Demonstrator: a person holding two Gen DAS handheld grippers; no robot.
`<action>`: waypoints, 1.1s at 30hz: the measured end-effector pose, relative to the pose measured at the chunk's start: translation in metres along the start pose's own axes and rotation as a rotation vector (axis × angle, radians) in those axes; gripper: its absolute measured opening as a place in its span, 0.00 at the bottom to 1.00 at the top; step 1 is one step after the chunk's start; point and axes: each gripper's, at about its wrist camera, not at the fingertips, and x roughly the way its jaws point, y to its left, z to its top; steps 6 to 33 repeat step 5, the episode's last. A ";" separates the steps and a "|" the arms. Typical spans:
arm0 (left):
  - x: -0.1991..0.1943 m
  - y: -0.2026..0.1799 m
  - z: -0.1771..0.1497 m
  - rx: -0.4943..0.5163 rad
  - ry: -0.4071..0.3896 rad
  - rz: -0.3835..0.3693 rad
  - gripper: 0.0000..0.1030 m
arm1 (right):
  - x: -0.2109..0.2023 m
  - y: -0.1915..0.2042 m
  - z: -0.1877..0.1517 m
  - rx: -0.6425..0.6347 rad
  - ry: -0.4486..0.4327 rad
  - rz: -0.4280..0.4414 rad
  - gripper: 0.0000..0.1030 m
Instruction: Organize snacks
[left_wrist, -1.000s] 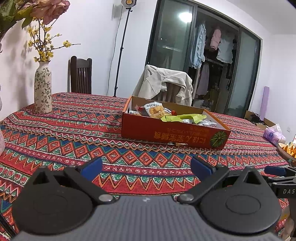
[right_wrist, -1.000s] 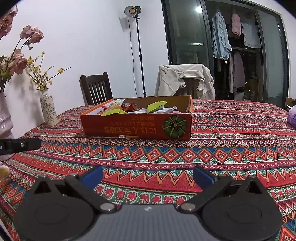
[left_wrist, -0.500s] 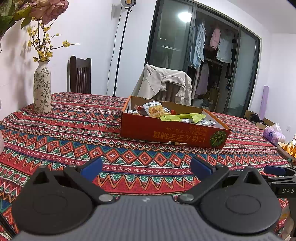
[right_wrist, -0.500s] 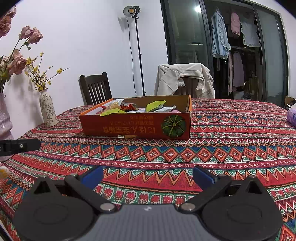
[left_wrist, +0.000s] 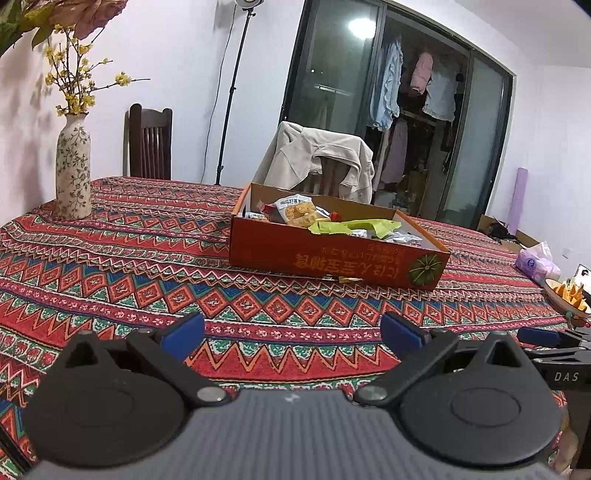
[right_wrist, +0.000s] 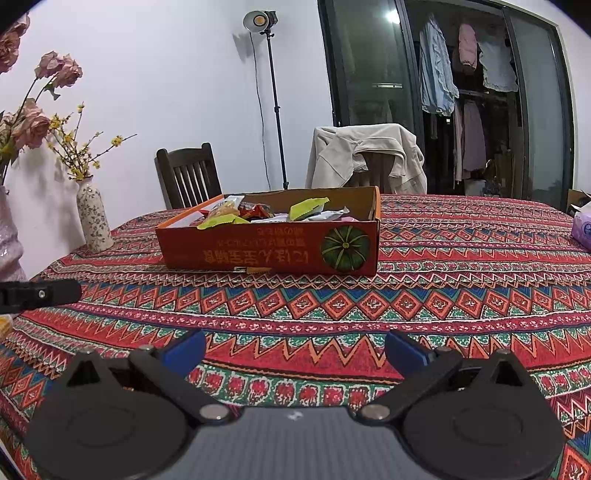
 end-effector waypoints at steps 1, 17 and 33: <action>-0.001 0.000 0.000 0.002 -0.006 0.002 1.00 | 0.000 0.000 0.000 0.001 0.000 0.000 1.00; -0.004 -0.001 0.001 0.003 -0.033 0.026 1.00 | 0.001 -0.001 0.000 0.002 0.001 0.000 1.00; -0.004 -0.001 0.001 0.003 -0.033 0.026 1.00 | 0.001 -0.001 0.000 0.002 0.001 0.000 1.00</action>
